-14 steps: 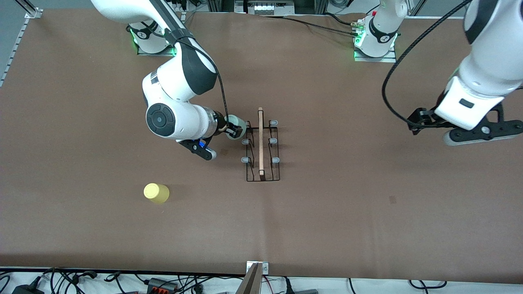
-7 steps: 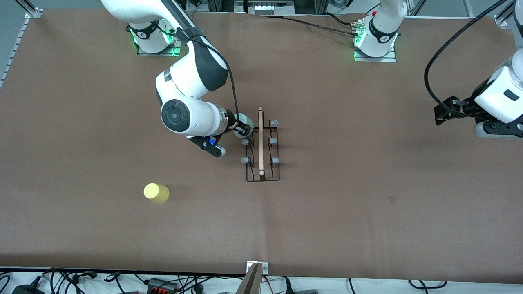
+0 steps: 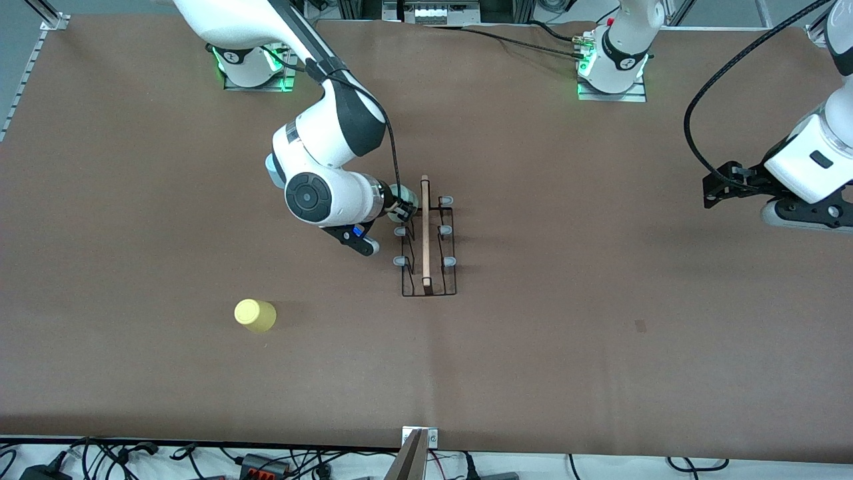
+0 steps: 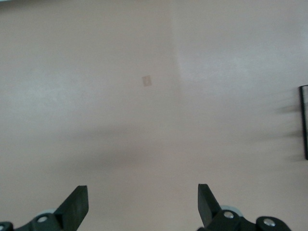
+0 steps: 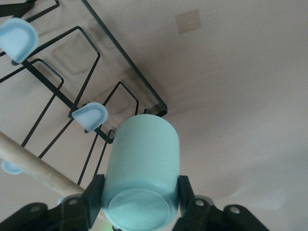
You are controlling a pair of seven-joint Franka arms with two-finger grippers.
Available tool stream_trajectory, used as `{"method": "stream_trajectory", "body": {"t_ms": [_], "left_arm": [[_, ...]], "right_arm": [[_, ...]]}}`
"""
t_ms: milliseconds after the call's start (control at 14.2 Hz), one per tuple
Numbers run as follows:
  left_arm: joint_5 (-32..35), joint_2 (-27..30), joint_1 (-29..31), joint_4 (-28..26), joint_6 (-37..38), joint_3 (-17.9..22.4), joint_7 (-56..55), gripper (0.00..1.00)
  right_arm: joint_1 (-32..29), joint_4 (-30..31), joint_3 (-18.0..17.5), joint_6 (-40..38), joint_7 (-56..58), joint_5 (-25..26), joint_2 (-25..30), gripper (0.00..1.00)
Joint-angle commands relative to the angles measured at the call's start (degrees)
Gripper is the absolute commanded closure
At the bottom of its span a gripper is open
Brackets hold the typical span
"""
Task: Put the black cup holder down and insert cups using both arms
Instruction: 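Move the right gripper to the yellow cup and grasp it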
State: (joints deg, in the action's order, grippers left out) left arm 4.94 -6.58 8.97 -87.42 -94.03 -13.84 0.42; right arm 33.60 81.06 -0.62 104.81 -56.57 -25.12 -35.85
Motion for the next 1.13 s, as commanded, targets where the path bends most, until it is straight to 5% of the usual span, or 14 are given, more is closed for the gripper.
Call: {"method": "stream_trajectory", "body": {"t_ms": [0,352,563,704,1056], "left_arm": [[-1.9,9.6,-6.2,-12.9,-4.1,8.3,1.2,0.0],[-1.8,8.9,-6.3,-11.2,-3.4,8.1,0.6,0.0],[-2.0,8.3,-5.6,-11.5,-3.4,8.5,0.3,0.0],[-4.9,7.9,-4.6,-11.5,-3.9,8.6,-0.4,0.0],[-5.8,6.9,-4.6,-11.3,-4.1,8.6,-3.8,0.0]], "right_arm": [[0.5,-0.6,0.7,0.2,-1.4,-0.5,0.1,0.0],[-0.1,-0.8,6.7,-0.2,-0.7,2.5,3.2,0.0],[0.0,-1.6,13.3,0.8,3.8,7.2,2.7,0.0],[-2.7,-3.3,16.2,2.2,13.8,8.6,-0.3,0.0],[-11.9,-4.8,16.6,8.1,38.9,9.7,-5.7,0.0]]}}
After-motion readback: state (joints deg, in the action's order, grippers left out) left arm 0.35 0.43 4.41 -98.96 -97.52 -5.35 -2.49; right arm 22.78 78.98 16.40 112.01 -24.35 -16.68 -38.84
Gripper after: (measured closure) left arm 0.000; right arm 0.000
